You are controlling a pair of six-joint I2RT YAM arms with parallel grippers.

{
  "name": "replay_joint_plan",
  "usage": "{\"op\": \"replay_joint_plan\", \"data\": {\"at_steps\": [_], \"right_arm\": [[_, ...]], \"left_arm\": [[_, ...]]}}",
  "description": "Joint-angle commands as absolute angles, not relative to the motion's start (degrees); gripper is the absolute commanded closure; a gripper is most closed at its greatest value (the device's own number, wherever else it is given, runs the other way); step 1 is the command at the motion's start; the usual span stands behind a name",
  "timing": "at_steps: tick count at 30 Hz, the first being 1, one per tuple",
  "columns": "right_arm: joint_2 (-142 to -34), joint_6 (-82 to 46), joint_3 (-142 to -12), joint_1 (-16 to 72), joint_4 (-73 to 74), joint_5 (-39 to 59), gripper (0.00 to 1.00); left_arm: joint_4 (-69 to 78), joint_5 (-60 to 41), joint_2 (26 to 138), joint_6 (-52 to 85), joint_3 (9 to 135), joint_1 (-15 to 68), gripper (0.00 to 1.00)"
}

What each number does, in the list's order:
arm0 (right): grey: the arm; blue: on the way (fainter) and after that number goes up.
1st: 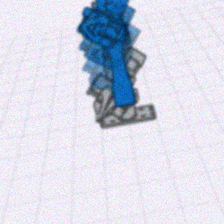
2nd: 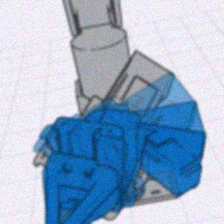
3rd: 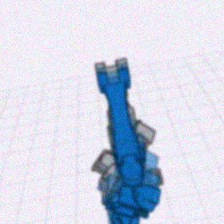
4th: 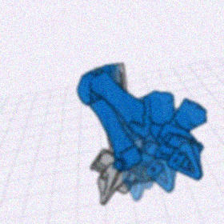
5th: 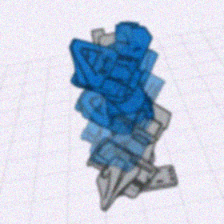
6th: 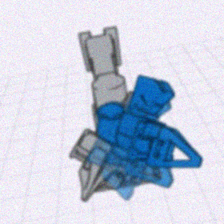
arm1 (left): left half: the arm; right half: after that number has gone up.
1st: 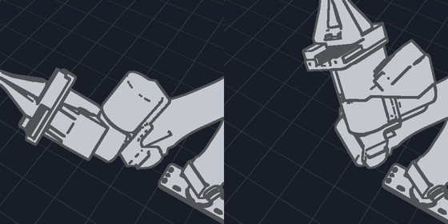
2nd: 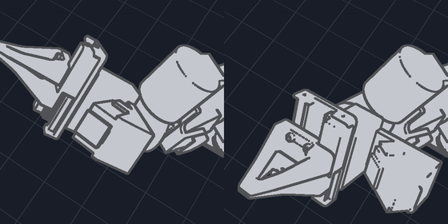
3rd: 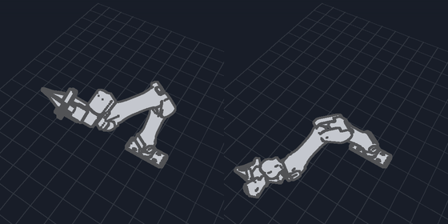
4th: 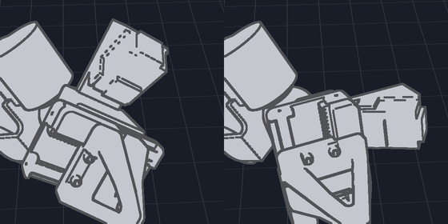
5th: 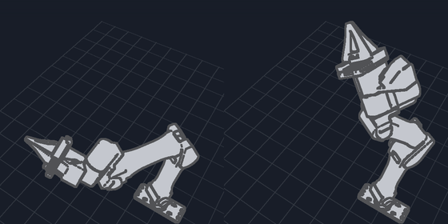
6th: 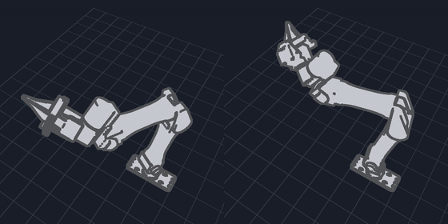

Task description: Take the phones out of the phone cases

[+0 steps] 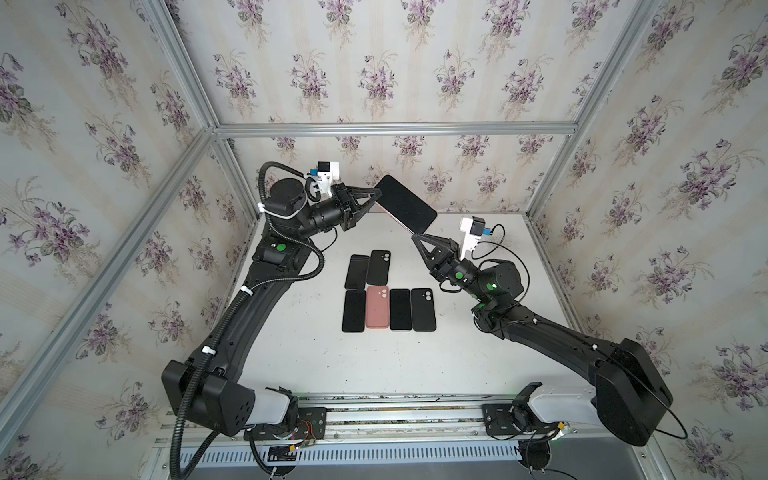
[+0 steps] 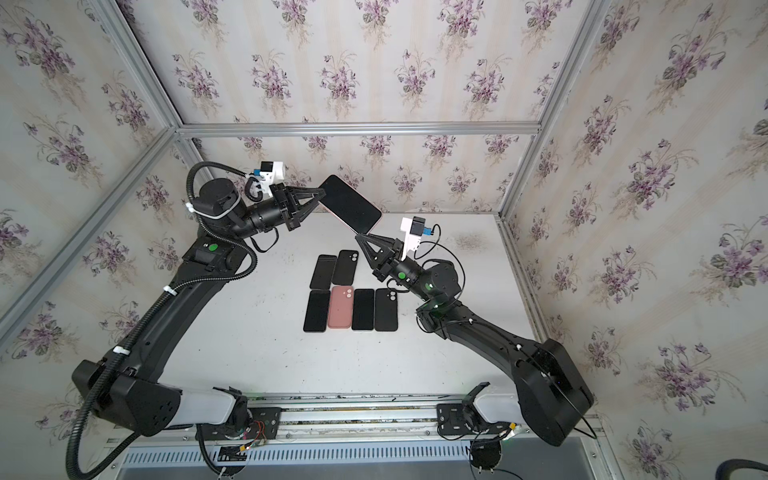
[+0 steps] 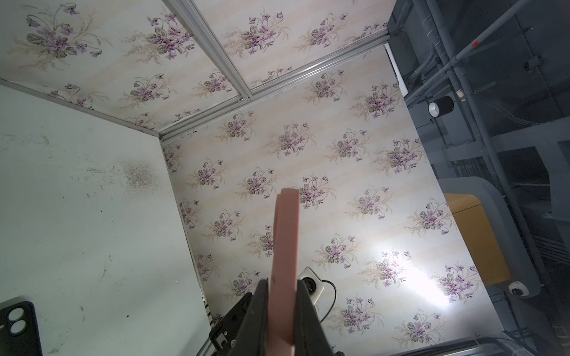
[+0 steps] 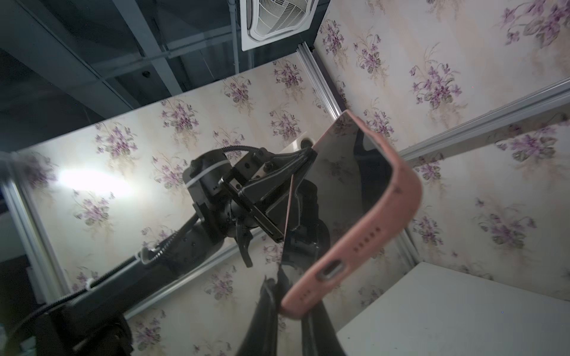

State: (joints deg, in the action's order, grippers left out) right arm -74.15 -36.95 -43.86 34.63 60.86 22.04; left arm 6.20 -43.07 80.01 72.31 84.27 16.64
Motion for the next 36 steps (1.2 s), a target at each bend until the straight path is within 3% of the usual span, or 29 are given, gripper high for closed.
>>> {"op": "replay_joint_plan", "data": {"at_steps": [1,4,8,12,15,17,21,24,30,36], "right_arm": [[-73.8,-10.6,-44.3,34.5,39.2,9.7,1.0],[-72.7,-5.2,-44.7,34.2,37.8,4.1,0.98],[-68.4,-1.9,-43.5,34.1,32.7,1.3,0.71],[-59.5,-7.9,-37.4,31.3,32.3,1.5,0.48],[-54.4,-13.6,-36.7,28.5,29.3,6.5,0.38],[-53.4,-20.2,-38.4,28.5,27.9,8.9,0.35],[-57.0,-33.7,-39.5,28.8,40.3,19.7,0.33],[-59.5,-37.5,-40.8,29.9,47.4,20.1,0.32],[-56.1,-26.2,-44.2,29.6,35.6,15.4,0.3],[-54.0,-16.9,-49.0,28.3,20.0,24.5,0.29]], "left_arm": [[9.5,-47.1,79.9,80.9,86.1,17.3,1.0],[9.3,-47.9,80.3,81.6,86.9,17.3,1.0],[9.3,-48.4,80.7,81.5,87.9,17.1,1.0],[9.9,-48.7,80.6,80.3,87.2,15.9,1.0],[10.1,-48.2,80.4,78.7,86.9,15.5,1.0],[11.9,-48.0,80.7,79.2,86.6,15.5,1.0],[16.8,-48.3,82.4,82.4,86.0,15.5,1.0],[17.7,-49.3,83.1,81.8,86.6,15.5,1.0],[15.5,-55.8,84.2,70.6,91.3,14.7,1.0],[4.7,-58.5,82.6,57.0,93.8,14.2,1.0]]}}
